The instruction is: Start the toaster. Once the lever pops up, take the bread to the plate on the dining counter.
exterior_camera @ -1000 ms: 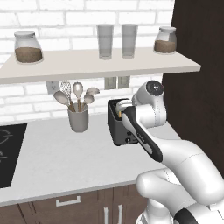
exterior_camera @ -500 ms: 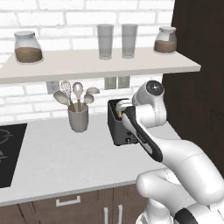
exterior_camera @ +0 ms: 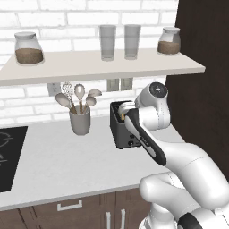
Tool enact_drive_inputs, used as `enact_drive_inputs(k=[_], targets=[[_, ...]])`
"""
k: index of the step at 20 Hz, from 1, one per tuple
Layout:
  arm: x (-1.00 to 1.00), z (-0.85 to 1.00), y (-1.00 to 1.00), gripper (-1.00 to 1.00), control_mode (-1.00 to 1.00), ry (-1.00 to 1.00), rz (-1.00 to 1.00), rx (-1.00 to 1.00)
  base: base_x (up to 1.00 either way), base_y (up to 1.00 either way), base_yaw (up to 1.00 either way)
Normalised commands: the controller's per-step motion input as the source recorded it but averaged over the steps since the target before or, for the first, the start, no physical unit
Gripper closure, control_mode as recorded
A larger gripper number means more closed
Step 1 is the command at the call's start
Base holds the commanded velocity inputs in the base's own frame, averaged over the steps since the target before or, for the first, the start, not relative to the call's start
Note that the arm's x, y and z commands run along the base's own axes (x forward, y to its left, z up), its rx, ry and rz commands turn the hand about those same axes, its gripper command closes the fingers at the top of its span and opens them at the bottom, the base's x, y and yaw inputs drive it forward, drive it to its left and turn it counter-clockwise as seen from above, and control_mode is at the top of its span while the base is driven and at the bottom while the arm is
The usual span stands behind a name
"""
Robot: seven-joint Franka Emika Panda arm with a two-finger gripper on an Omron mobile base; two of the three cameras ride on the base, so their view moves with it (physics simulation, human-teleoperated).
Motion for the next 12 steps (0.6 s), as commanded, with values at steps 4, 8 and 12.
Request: enact_drive_inputs(k=[4,8,12], targets=[[0.0,0.0,0.0,-1.0,-1.0,0.0,0.0,0.0,0.0,0.0,0.0],[0.0,0.0,0.0,-1.0,-1.0,0.0,0.0,0.0,0.0,0.0,0.0],[0.0,0.0,0.0,-1.0,-1.0,0.0,0.0,0.0,0.0,0.0,0.0]])
